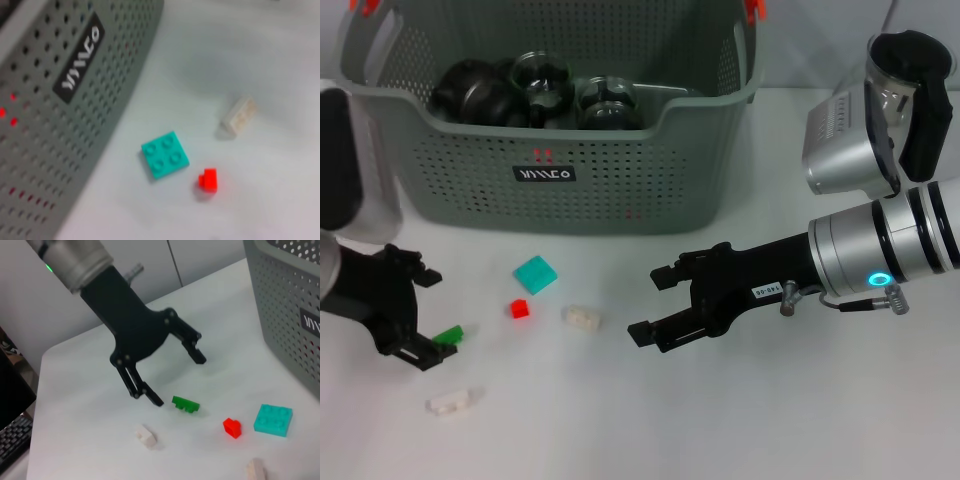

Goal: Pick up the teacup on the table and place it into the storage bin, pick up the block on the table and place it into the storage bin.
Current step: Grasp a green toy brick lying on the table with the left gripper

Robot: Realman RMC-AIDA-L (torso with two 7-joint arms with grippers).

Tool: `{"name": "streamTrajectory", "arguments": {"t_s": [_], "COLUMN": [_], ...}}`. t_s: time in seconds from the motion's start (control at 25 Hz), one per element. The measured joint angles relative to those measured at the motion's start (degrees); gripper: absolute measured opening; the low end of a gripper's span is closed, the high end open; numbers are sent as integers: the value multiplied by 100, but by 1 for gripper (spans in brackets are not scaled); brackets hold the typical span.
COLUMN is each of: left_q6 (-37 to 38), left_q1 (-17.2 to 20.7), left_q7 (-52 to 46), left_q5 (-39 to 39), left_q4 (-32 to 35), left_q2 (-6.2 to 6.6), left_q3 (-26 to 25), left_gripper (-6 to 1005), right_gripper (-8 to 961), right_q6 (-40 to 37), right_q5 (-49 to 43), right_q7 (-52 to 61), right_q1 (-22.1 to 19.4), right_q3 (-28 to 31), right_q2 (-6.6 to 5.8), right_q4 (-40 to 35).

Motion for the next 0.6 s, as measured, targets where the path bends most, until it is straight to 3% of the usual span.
{"name": "streamTrajectory", "arguments": {"t_s": [0.6], "left_q6": [-626], "left_q1": [-104], "left_q7": [-340], "left_q5": [297], "left_q4": [-592], "left_q2": [-9], "left_q3": [454], "left_gripper": [920], "right_gripper": [947], "right_q6": [5], "right_q5": [9], "right_q7": [-35], "right_q1": [-63], "right_q3": [70], "right_q2": [15], "right_q4": [85]}}
